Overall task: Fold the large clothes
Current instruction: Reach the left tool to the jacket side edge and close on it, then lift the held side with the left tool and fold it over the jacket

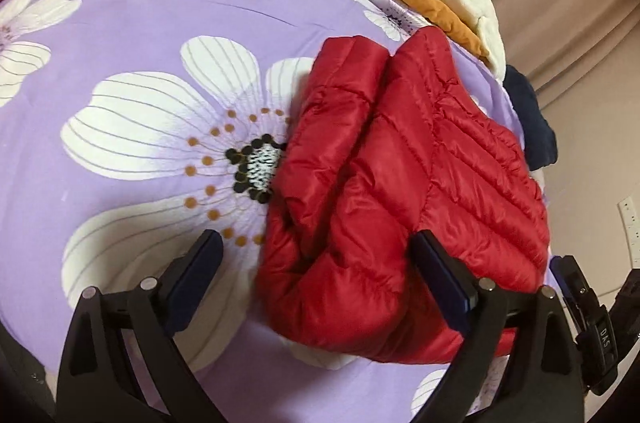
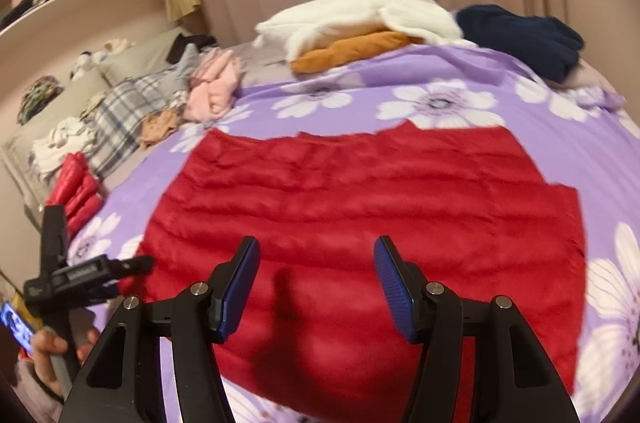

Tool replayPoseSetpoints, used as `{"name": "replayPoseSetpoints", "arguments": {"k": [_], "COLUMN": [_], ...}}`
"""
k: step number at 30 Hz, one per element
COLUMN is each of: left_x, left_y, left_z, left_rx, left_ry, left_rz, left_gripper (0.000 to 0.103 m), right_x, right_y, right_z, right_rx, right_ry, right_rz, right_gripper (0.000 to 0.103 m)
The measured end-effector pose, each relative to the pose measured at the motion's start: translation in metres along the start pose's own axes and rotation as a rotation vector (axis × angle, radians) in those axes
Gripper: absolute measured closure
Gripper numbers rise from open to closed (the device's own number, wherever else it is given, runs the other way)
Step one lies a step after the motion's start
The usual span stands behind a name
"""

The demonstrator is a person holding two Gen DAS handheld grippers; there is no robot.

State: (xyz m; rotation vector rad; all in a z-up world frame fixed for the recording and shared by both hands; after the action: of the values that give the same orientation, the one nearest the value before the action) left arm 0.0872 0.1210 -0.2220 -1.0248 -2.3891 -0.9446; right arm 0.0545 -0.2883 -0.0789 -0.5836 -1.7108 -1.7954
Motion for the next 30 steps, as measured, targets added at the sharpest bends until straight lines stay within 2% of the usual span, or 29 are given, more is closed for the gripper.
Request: {"name": "replayPoseSetpoints", "arguments": {"k": [4, 8, 11, 16, 18, 24, 30], "left_x": [-0.008, -0.015, -0.017, -0.009, -0.006, 0.002, 0.013], "left_y": [0.000, 0.005, 0.010, 0.020, 0.022, 0.022, 0.013], "left_z": [-0.008, -0.012, -0.019, -0.038, -0.047, -0.081, -0.125], "left_rx": [0.006, 0.023, 0.017, -0.068, -0.098, -0.238, -0.419], "left_ry": [-0.038, -0.065, -0.072, -0.052, -0.050, -0.023, -0.017], "left_rz": [0.020, 0.008, -0.008, -0.048, -0.064, -0.104, -0.133], "left_gripper": [0.007, 0.010, 0.026, 0.054, 0.061, 0.068, 0.068], "right_x": [-0.005, -0.017, -0.027, -0.039, -0.042, -0.048, -0.049], "right_y": [0.001, -0.004, -0.011, -0.019, -0.020, -0.024, -0.027], "right_z": [0.020, 0.026, 0.026, 0.021, 0.018, 0.014, 0.013], "right_rx": [0.029, 0.053, 0.070, 0.079, 0.060, 0.022, -0.013], "right_ry": [0.045, 0.033, 0.000, -0.040, -0.034, -0.022, -0.001], "right_rz": [-0.008, 0.020, 0.052, 0.088, 0.101, 0.124, 0.129], "right_gripper": [0.044, 0.044, 0.047, 0.058, 0.060, 0.061, 0.060]}}
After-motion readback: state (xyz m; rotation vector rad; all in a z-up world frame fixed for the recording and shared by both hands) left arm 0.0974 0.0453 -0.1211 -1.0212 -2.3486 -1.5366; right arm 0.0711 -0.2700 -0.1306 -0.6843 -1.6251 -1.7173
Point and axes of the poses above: each gripper's, at about its wrist camera, not at the fingertips, and x roughly against the way its jaws point, z to its left, y to its top, the point moved 6 cm from there along -x, roughly the way its jaws point, and after that the axes turned 15 degrees about -y, right-handed, at the moved point
